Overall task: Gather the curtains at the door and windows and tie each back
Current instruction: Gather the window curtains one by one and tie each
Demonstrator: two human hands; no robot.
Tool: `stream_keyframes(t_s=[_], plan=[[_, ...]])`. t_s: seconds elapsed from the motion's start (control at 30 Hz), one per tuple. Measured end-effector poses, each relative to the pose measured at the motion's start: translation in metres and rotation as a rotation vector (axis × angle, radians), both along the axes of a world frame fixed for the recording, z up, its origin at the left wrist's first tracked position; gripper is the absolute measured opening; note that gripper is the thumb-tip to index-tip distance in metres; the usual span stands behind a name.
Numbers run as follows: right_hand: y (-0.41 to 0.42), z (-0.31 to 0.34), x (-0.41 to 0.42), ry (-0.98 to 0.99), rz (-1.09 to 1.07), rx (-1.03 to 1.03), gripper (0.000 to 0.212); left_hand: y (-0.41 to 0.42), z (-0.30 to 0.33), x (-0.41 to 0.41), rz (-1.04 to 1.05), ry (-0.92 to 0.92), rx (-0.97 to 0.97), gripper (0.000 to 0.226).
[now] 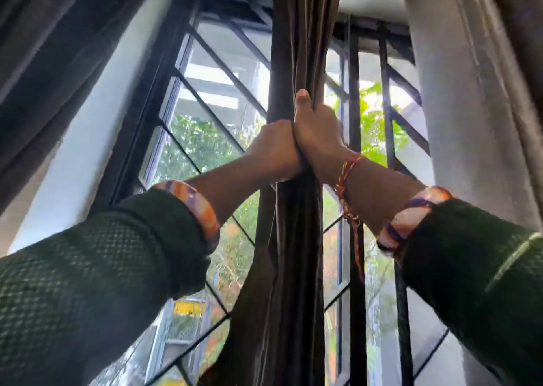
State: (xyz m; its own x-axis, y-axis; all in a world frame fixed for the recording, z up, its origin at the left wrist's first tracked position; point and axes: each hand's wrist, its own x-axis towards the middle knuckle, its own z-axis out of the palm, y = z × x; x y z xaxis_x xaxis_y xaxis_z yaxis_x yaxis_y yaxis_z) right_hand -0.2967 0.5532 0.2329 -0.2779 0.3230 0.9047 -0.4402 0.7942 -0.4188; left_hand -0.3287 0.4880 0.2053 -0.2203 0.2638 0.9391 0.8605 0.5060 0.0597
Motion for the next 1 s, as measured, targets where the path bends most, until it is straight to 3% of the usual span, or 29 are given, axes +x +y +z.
stream_keyframes(t_s=[0.27,0.47,0.57,0.6,0.67,0.77,1.0], plan=[[-0.01,-0.092,-0.028,-0.106,0.0,-0.059,0.035,-0.024,-0.063,-0.042,0.037,0.018,-0.009,0.028],[-0.019,-0.146,-0.046,-0.183,-0.125,0.035,0.082,-0.048,-0.107,-0.064,0.086,-0.115,-0.065,0.041],[-0.019,-0.168,-0.053,0.052,-0.33,0.206,0.091,-0.068,-0.127,-0.066,0.1,-0.159,-0.025,0.08],[-0.017,-0.176,-0.056,0.144,-0.393,0.291,0.089,-0.075,-0.136,-0.066,0.149,-0.108,-0.001,0.088],[-0.012,-0.191,-0.058,0.197,-0.454,0.403,0.086,-0.091,-0.152,-0.068,0.224,0.139,0.027,0.084],[-0.012,-0.216,-0.052,0.026,-0.44,0.398,0.082,-0.111,-0.175,-0.078,0.27,0.44,-0.095,0.064],[-0.022,-0.27,-0.03,-0.194,-0.499,0.374,0.077,-0.12,-0.215,-0.076,0.376,0.422,-0.026,0.052]])
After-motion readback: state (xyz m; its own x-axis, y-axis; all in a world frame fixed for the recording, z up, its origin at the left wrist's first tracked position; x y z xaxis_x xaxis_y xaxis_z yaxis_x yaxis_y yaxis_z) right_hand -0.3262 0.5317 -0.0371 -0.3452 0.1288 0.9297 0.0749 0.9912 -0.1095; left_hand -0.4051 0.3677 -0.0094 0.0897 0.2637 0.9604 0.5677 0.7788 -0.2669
